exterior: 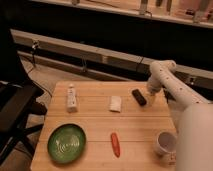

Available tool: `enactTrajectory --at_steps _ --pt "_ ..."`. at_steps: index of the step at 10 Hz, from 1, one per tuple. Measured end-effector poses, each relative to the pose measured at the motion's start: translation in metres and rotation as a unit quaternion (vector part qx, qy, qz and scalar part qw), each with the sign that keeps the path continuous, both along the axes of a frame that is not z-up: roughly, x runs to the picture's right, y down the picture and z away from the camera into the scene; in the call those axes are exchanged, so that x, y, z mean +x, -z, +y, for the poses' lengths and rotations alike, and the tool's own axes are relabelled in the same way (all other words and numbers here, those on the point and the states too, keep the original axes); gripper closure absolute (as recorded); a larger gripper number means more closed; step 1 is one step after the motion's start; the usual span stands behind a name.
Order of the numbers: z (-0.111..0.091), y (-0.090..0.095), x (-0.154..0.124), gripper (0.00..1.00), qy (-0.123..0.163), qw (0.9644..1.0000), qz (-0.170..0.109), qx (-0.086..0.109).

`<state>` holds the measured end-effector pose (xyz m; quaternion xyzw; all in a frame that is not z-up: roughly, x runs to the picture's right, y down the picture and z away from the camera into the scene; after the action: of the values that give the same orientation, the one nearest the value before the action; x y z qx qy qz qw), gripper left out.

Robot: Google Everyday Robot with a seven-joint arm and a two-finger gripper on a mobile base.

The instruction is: Place the eraser in the ceramic cup

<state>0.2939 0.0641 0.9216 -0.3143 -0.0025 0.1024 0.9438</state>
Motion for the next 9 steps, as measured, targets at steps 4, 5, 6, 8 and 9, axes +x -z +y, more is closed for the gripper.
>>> enactTrajectory --at_steps 4,5,6,8,9 --pt "0.006 -0.011 -0.013 0.20 -0.020 0.9993 -0.021 -0.022" --pt "0.007 -0.017 -0.018 0.20 -0.026 0.9988 -0.028 -0.031" --pt "0.008 -0.022 -0.025 0.20 -0.028 0.9984 -0.033 -0.035" --pt "0.010 -0.024 -0.030 0.20 -0.029 0.9980 -0.038 -0.042" --pt "0.012 -0.025 -0.033 0.20 -0.028 0.9978 -0.040 -0.044"
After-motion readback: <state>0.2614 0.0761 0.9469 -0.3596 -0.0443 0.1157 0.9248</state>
